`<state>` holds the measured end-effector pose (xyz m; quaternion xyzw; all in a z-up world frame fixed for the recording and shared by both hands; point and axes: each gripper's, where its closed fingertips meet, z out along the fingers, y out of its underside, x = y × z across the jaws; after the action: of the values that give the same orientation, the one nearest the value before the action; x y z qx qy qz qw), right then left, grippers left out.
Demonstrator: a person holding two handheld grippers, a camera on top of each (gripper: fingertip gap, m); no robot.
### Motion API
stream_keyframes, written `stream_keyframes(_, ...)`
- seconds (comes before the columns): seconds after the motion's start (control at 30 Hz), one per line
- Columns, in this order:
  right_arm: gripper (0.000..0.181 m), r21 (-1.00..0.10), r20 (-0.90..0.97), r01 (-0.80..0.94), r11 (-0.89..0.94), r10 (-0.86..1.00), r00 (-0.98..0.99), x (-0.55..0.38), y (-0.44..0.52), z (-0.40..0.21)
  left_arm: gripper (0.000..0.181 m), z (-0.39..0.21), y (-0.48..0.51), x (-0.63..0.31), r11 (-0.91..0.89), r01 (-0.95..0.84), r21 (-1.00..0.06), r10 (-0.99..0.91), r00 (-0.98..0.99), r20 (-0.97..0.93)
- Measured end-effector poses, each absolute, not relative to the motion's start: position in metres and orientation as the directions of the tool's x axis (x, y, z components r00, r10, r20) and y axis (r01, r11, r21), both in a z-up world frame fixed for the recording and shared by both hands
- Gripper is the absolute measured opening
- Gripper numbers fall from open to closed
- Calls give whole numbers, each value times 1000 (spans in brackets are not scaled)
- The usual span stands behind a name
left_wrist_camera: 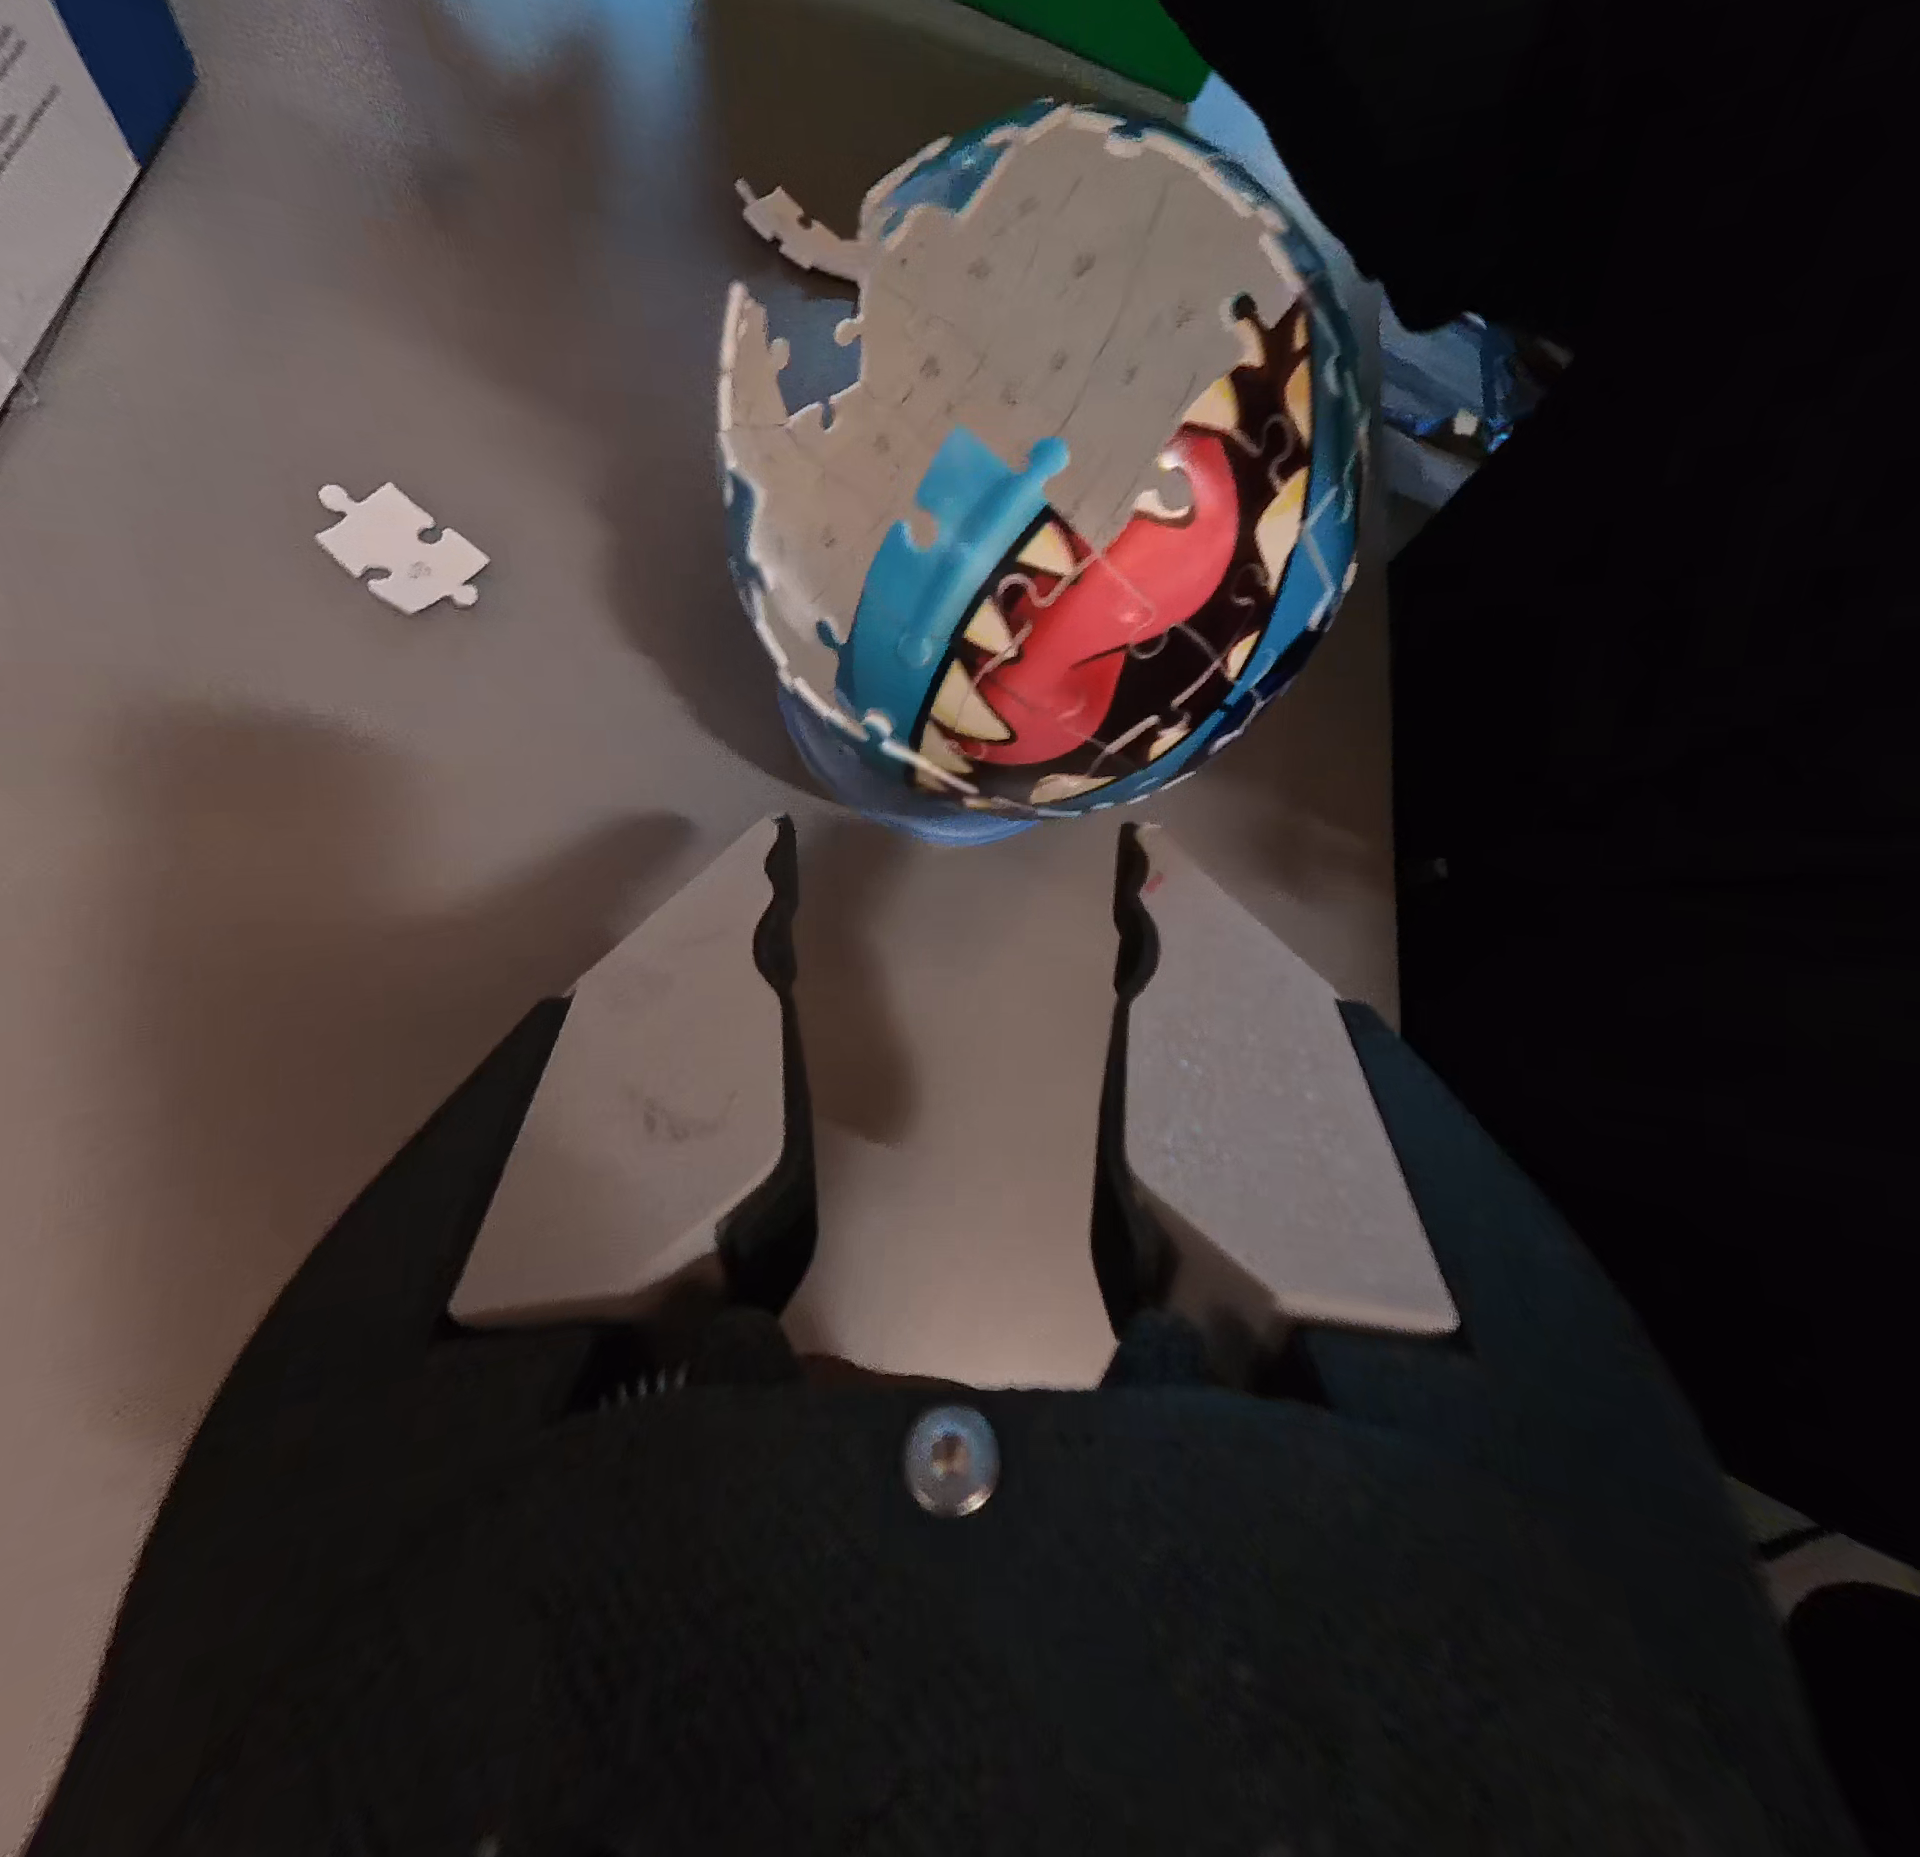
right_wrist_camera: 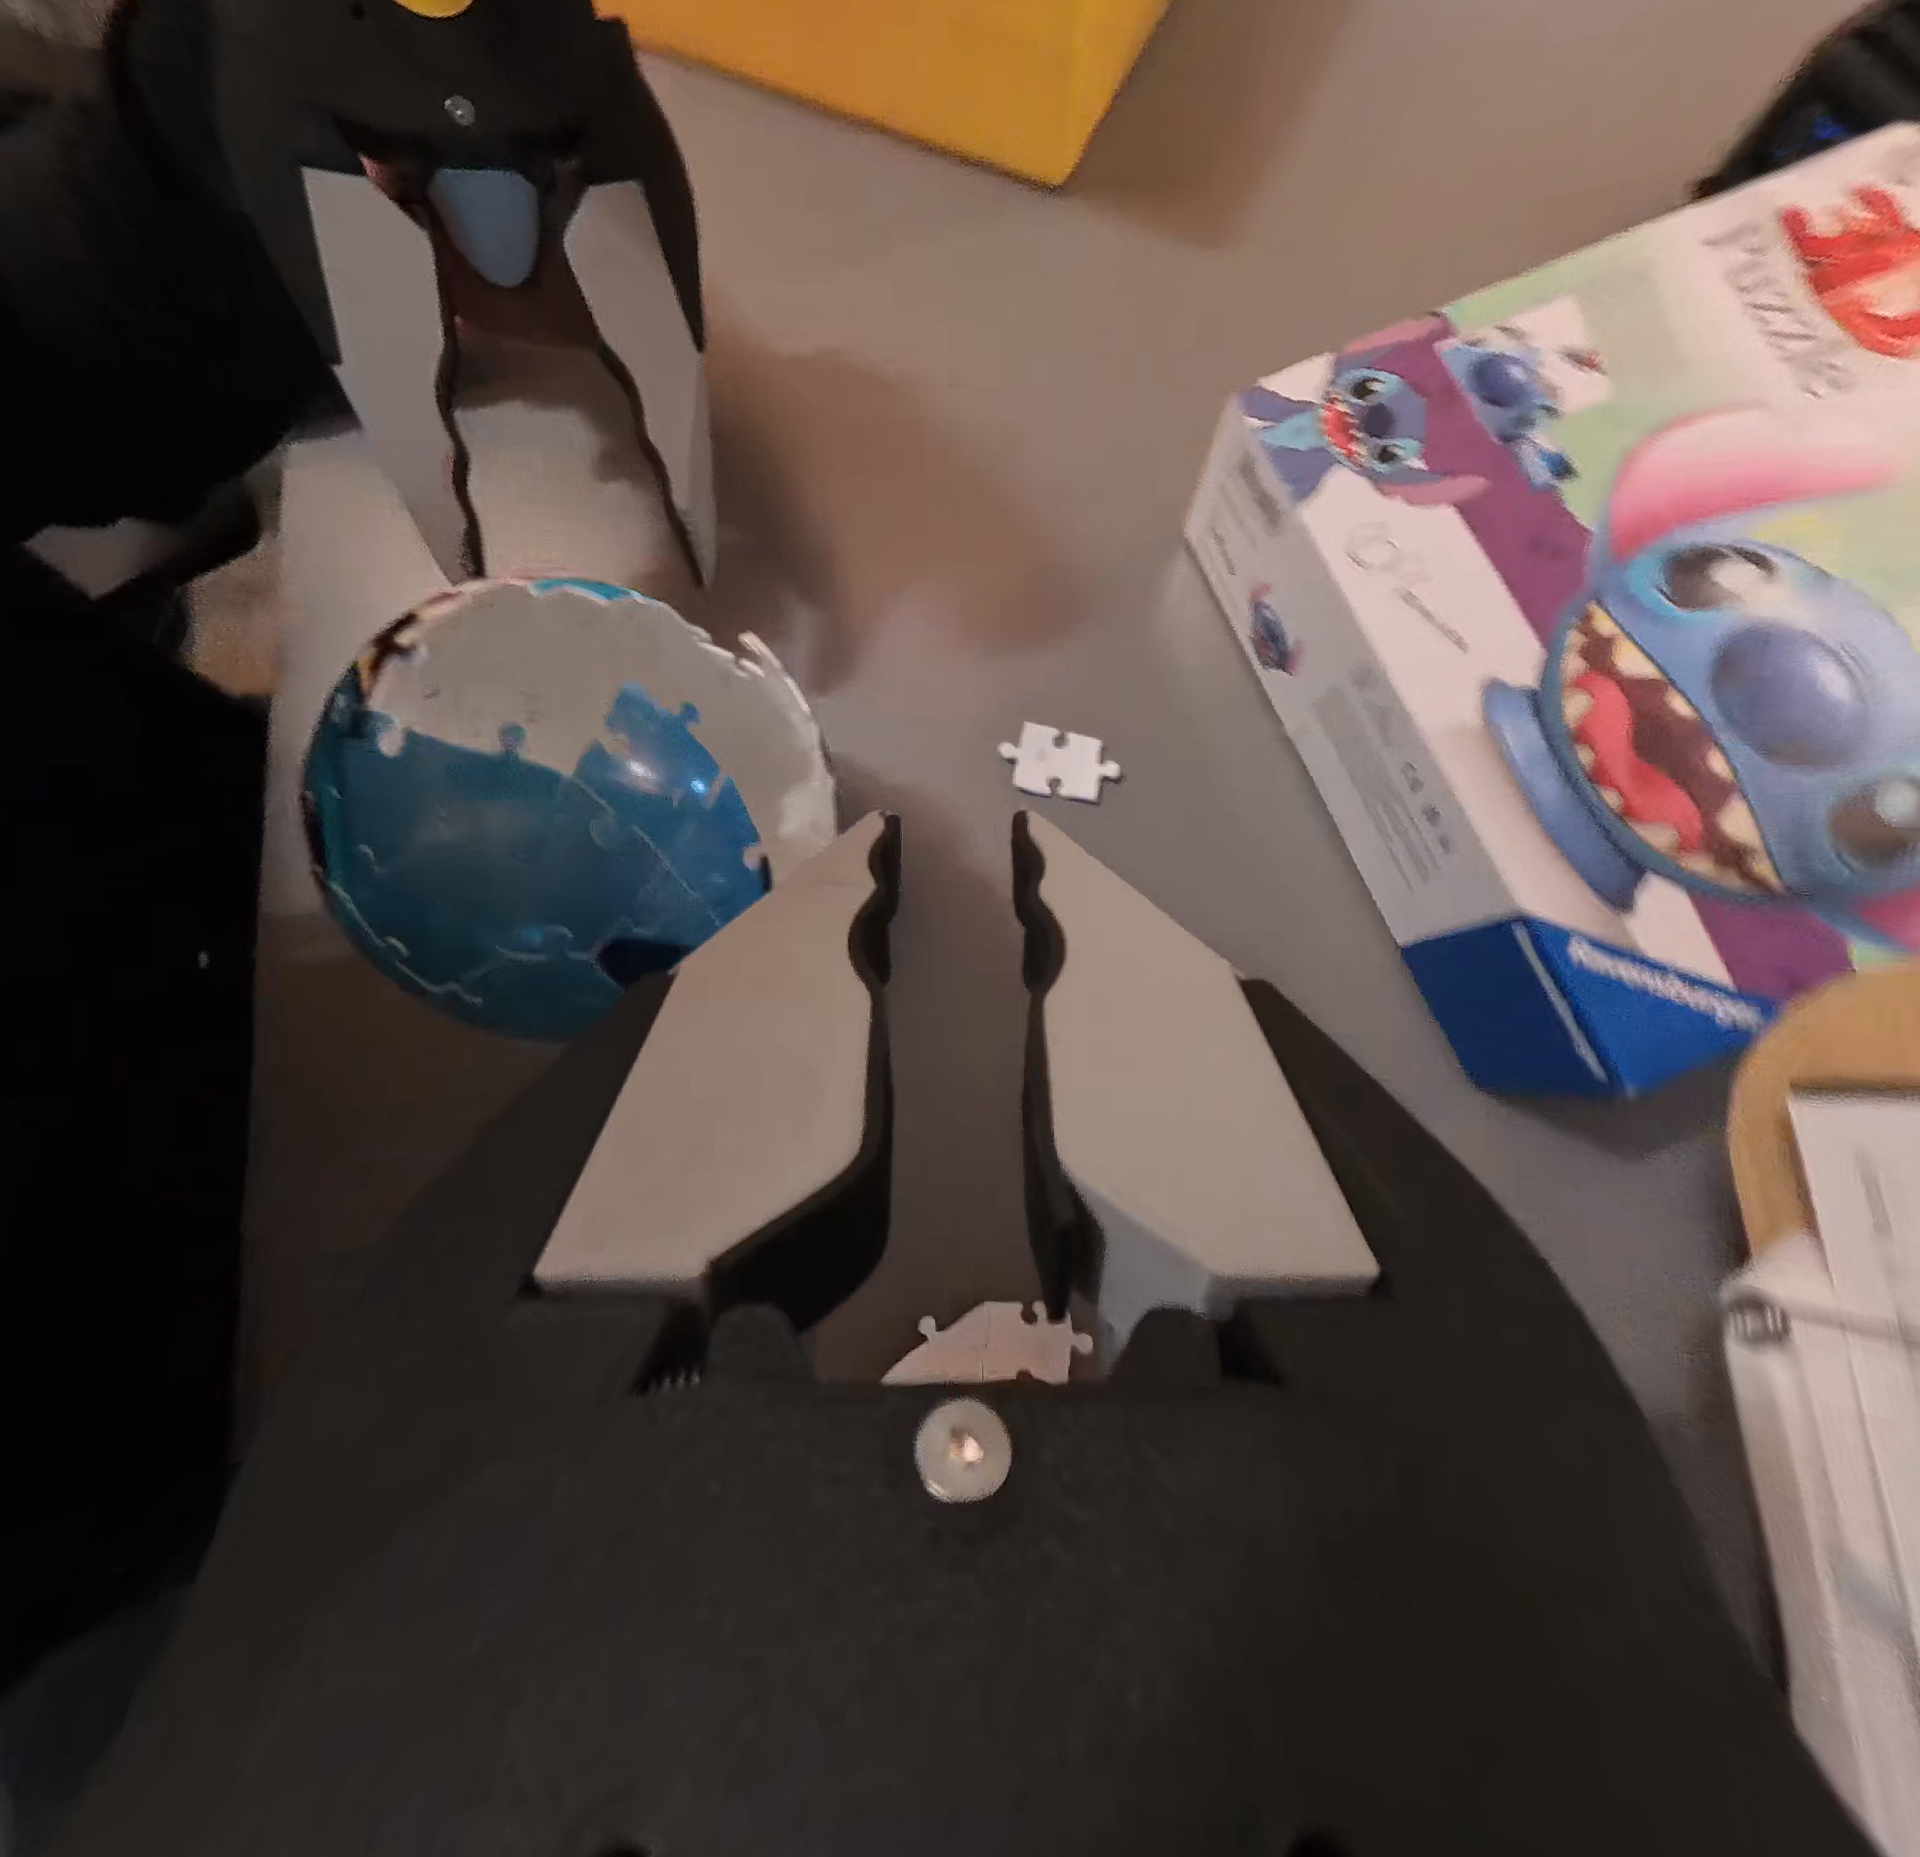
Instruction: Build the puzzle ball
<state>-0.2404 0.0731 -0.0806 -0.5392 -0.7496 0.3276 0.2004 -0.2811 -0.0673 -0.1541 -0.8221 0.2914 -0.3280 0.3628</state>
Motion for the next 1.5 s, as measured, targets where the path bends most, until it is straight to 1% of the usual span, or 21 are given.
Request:
stream_keyframes(0.1, 28, -764, 14, 633, 123, 985, -174, -215, 112, -91, 61, -158, -69, -290, -578, -227, -784, -707, 619, 342)
stream_keyframes(0.17, 41, -788, 26, 613, 63, 997, -70, -196, 134, -104, 62, -161, -70, -293, -552, -244, -797, -723, 617, 311)
stream_keyframes(0.23, 53, -776, -11, 631, -5, 1000, -5, -176, 144, -127, 62, -165, -72, -295, -534, -267, -802, -735, 614, 285)
stream_keyframes(0.27, 55, -763, -29, 645, -31, 999, 14, -167, 146, -139, 62, -166, -73, -295, -524, -276, -806, -744, 609, 275)
stream_keyframes(0.4, 52, -730, -29, 682, -50, 999, 43, -140, 146, -175, 62, -168, -77, -291, -485, -272, -831, -755, 610, 241)
stream_keyframes(0.53, 51, -698, -36, 714, -55, 998, 42, -121, 137, -187, 63, -176, -74, -301, -481, -259, -838, -700, 689, 188)
stream_keyframes(0.77, 51, -637, -24, 770, -43, 999, 37, -100, 121, -209, 61, -157, -60, -318, -427, -79, -901, -608, 763, 222)
stream_keyframes(0.83, 52, -641, -11, 766, -45, 999, 49, -99, 120, -211, 59, -154, -57, -321, -416, -47, -908, -596, 768, 234)
stream_keyframes(0.93, 57, -650, -25, 758, -61, 998, 58, -100, 117, -211, 59, -156, -56, -321, -420, -62, -905, -584, 782, 217)
stream_keyframes(1.07, 58, -641, 19, 767, -19, 999, 41, -102, 114, -212, 57, -155, -55, -317, -402, -91, -911, -584, 792, 178)
stream_keyframes(1.1, 53, -646, 19, 763, -13, 999, 33, -104, 112, -212, 57, -154, -55, -317, -405, -98, -909, -583, 794, 174)
stream_keyframes(1.13, 38, -651, 24, 759, 2, 1000, 18, -106, 110, -212, 57, -151, -55, -316, -409, -107, -906, -581, 796, 169)
stream_keyframes(1.17, 30, -655, 30, 755, 21, 1000, -2, -107, 107, -212, 57, -147, -55, -316, -409, -113, -906, -579, 799, 162)
stream_keyframes(1.33, 29, -656, 62, 754, 48, 998, -10, -106, 108, -211, 51, -96, -40, -317, -377, -133, -917, -533, 840, 97)
stream_keyframes(1.37, 26, -664, 80, 745, 65, 997, -16, -106, 108, -208, 49, -83, -35, -315, -374, -150, -915, -518, 852, 72)
stream_keyframes(1.4, 5, -687, 93, 722, 83, 995, -26, -108, 106, -203, 46, -69, -29, -312, -372, -166, -913, -504, 862, 49)
stream_keyframes(1.43, 2, -714, 103, 694, 94, 994, -29, -111, 105, -195, 43, -55, -21, -307, -375, -177, -910, -491, 871, 33)
stream_keyframes(1.5, 0, -755, 106, 648, 105, 994, -37, -114, 101, -183, 42, -32, -4, -286, -392, -202, -897, -504, 863, 26)
